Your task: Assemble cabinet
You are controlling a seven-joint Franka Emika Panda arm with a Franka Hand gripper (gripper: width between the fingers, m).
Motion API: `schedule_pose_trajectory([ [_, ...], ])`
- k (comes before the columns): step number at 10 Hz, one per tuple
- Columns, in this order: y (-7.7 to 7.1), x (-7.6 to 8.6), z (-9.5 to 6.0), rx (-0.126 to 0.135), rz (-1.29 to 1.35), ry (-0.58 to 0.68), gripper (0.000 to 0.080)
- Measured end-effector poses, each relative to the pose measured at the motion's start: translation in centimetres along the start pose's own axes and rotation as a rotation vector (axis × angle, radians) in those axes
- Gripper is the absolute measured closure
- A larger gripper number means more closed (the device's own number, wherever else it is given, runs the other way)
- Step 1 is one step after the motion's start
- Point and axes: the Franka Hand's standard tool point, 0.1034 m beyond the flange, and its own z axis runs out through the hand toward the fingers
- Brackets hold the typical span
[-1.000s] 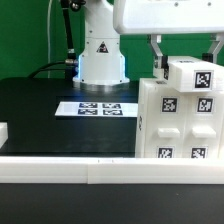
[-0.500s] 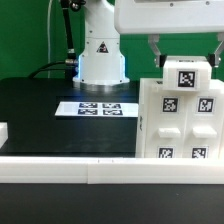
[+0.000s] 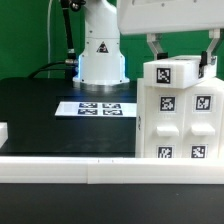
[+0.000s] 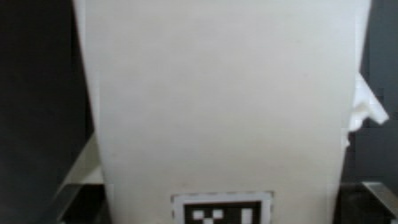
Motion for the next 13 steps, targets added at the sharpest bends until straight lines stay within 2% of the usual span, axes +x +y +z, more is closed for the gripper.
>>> schedule_pose_trajectory([
  [6,-0.43,-0.75,0.17,0.004,0.527,-0.011,0.0243],
  [10,-0.45,-0.65,0.22,0.011,0.751,-0.029,0.0243],
  [13,-0.5,-0.71,0.25,0.013,0.777,-0.034,0.0224],
])
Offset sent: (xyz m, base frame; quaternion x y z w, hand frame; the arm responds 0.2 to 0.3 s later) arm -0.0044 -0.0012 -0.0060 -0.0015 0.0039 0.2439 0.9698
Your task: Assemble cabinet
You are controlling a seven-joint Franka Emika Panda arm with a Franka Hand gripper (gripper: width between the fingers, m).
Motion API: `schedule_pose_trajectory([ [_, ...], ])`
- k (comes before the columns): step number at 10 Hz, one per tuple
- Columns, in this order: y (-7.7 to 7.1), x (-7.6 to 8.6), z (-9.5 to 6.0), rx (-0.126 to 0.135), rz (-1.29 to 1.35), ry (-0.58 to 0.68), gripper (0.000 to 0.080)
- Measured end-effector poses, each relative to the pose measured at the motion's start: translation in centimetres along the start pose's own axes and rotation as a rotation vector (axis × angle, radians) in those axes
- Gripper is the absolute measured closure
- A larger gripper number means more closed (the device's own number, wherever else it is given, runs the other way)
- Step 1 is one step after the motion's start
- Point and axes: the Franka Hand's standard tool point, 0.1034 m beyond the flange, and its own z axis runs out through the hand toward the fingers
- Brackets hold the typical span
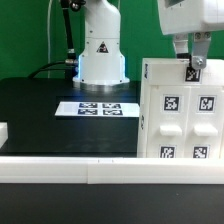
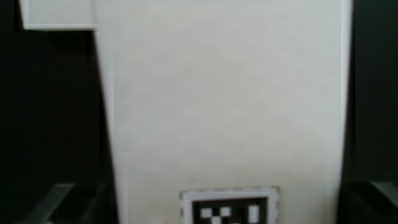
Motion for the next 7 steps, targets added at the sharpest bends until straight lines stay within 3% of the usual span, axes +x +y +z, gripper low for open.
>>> schedule_pose_trajectory([
  [1,0.0,-0.07,0.0,0.0,0.002,-0.003,0.0055],
  [3,0.01,-0.12,0.01,0.0,-0.003,-0.003,0.001],
  [7,0.03,-0.23,0.02,0.0,-0.016,-0.004,0.0002],
])
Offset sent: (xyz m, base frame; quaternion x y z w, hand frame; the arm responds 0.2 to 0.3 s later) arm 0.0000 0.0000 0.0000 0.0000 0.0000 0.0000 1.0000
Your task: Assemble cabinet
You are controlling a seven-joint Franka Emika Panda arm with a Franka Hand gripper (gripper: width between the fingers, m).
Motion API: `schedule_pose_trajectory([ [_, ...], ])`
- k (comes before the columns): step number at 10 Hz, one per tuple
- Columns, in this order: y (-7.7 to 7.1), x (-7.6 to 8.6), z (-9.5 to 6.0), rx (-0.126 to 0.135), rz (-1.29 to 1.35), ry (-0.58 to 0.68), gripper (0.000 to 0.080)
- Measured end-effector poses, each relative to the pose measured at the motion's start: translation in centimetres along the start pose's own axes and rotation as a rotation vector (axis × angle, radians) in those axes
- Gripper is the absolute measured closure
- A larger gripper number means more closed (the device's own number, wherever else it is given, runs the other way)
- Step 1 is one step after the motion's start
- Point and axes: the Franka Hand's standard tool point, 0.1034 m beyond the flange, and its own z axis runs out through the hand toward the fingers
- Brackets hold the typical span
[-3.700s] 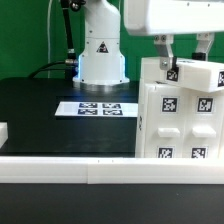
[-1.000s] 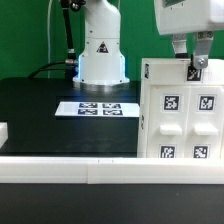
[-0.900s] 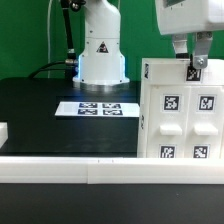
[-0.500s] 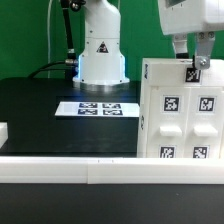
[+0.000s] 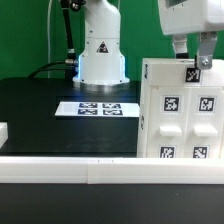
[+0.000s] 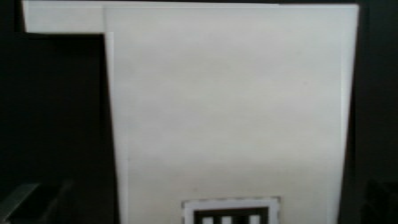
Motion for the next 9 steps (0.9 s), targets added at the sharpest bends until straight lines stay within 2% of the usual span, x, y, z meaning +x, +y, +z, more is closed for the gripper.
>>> schedule_pose_trajectory([
  [9,0.03,-0.19,0.02,0.0,-0.018,0.0,0.0002],
])
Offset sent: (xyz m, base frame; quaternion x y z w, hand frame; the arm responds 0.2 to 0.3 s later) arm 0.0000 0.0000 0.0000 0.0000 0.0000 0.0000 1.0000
